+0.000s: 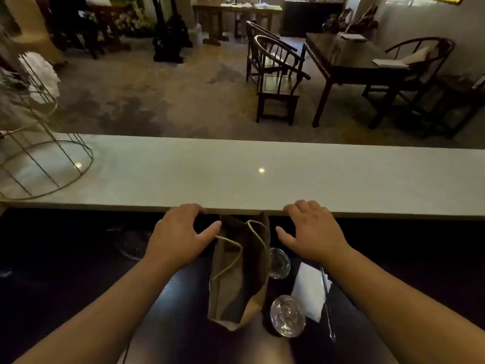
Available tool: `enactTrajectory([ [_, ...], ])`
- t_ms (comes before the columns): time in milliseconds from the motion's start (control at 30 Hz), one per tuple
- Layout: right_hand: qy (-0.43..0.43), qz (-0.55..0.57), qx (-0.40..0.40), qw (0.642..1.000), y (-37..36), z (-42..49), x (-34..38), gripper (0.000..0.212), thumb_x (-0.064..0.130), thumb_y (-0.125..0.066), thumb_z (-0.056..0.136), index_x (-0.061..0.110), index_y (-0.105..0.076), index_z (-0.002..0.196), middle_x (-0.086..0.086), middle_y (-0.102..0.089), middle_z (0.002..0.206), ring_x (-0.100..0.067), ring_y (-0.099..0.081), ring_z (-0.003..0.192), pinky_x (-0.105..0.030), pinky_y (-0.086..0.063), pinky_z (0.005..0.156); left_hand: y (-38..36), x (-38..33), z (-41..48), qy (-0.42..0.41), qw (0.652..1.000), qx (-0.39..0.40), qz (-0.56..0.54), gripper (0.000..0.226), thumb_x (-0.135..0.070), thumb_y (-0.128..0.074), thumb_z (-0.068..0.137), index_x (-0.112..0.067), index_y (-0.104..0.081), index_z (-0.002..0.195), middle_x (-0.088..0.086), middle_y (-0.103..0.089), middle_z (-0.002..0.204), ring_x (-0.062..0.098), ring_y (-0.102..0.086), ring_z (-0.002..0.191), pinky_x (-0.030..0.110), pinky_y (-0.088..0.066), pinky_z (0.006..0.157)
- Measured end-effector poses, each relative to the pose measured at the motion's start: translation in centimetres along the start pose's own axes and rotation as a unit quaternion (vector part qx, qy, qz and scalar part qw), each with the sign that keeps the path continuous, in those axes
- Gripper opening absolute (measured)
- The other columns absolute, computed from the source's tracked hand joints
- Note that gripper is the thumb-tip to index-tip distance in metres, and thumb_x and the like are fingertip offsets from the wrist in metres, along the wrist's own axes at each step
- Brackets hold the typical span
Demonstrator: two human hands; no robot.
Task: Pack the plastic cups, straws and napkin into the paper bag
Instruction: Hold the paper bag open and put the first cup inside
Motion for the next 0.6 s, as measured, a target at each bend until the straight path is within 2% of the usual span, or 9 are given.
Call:
enactTrajectory([
  [133, 0.005, -0.006, 0.032, 0.999, -3.3, -1.7, 0.3, 0.062, 0.066, -0.045, 0.089, 0.02, -0.063, 0.127, -0.002, -0.064, 0.112, -0.025, -0.057, 0.1, -0.041, -0.049, 0.081, -1.3, 0.4, -0.6, 0.026, 0.999, 0.035, -0.025, 0.047, -0.075, -0.056, 0.083, -0.032, -0.072, 0.094, -0.014, -0.068, 0.081, 0.007, -0.063, 0.079, 0.034, -0.053, 0.066],
  [233, 0.0, -0.013, 0.065, 0.998, -5.6, -2.2, 0.6, 0.064, 0.069, -0.044, 0.088, 0.021, -0.06, 0.128, -0.002, -0.061, 0.112, -0.026, -0.056, 0.1, -0.041, -0.047, 0.078, -1.9, 0.4, -1.2, 0.039, 0.997, 0.049, -0.043, 0.039, -0.069, -0.061, 0.086, -0.032, -0.07, 0.084, -0.012, -0.066, 0.072, 0.004, -0.061, 0.068, 0.029, -0.046, 0.056],
  [400, -0.007, 0.007, 0.194, 0.981, -8.8, -2.6, 1.4, 0.091, 0.079, -0.038, 0.079, 0.027, -0.034, 0.154, -0.005, -0.048, 0.144, -0.028, -0.049, 0.126, -0.043, -0.045, 0.098, -3.0, 0.5, -1.4, 0.071, 0.99, 0.083, -0.092, 0.039, -0.065, -0.065, 0.087, -0.028, -0.069, 0.074, -0.007, -0.069, 0.069, 0.004, -0.062, 0.066, 0.03, -0.047, 0.056],
  [533, -0.01, 0.02, 0.253, 0.967, -10.6, -2.3, 1.8, 0.096, 0.069, -0.062, 0.082, 0.031, -0.02, 0.159, -0.009, -0.038, 0.155, -0.033, -0.045, 0.134, -0.047, -0.044, 0.104, -3.4, 0.9, -1.6, 0.076, 0.982, 0.108, -0.139, 0.036, -0.053, -0.062, 0.093, -0.025, -0.065, 0.072, -0.001, -0.067, 0.069, 0.012, -0.061, 0.065, 0.037, -0.048, 0.059],
  [600, -0.015, 0.024, 0.26, 0.965, -11.3, -2.0, 1.9, 0.096, 0.066, -0.065, 0.082, 0.032, -0.019, 0.159, -0.01, -0.039, 0.154, -0.035, -0.047, 0.133, -0.047, -0.046, 0.102, -3.5, 1.1, -2.0, 0.072, 0.976, 0.121, -0.164, 0.03, -0.051, -0.06, 0.093, -0.026, -0.066, 0.077, -0.001, -0.069, 0.074, 0.014, -0.064, 0.07, 0.044, -0.054, 0.065],
])
Point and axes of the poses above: each hand's wrist, its own z-axis towards the middle knuckle, its own y-axis out of the back of the hand, x = y × z, the point moved 4 cm from there along z, towards the middle knuckle
